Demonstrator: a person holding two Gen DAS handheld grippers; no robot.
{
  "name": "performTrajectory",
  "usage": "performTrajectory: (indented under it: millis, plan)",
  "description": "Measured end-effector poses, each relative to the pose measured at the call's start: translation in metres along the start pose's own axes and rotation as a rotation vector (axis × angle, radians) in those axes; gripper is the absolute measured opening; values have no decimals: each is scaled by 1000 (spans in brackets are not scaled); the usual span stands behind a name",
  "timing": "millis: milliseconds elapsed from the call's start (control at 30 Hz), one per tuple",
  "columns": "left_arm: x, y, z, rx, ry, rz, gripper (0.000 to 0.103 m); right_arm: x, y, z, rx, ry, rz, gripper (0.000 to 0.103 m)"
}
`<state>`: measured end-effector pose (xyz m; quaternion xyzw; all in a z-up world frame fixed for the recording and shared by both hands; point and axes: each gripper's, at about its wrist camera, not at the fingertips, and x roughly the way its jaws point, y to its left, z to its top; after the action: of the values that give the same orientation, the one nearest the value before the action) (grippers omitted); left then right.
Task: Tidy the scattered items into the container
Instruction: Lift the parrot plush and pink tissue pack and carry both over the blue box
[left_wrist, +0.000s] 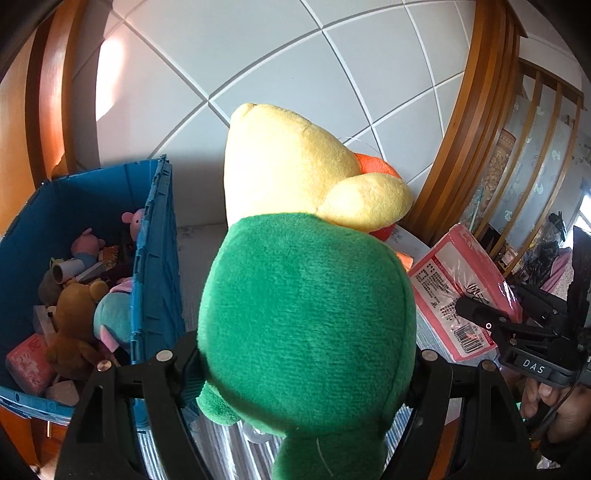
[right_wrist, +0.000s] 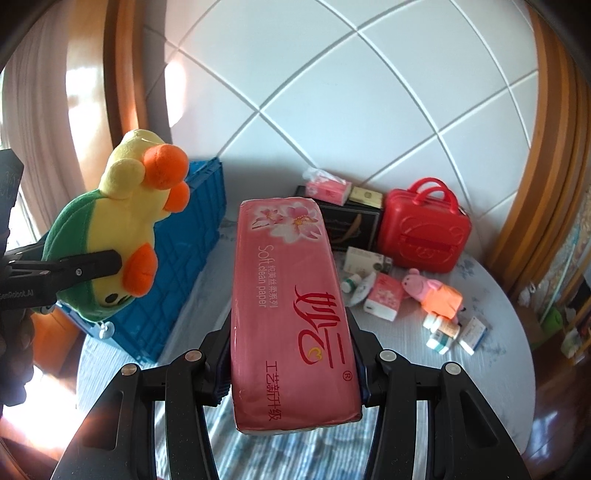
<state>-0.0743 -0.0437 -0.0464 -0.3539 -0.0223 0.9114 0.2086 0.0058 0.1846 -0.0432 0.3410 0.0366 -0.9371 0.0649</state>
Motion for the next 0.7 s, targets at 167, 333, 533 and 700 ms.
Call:
performTrajectory:
  millis: [167,333,533,700]
  plan:
    - [-21,38,6,-20,-31,10,78,4,42,14,-25,-8,24,49]
    - [-38,75,10,-40,-52,31,78,10,77,24,-35,-17,46,49]
    - [-49,117,7,-72,-48,60,78,16,121,39,-65,-31,66,49]
    - [-57,148,3,-99,-45,91,78,30,154,57,-91,-43,100,49]
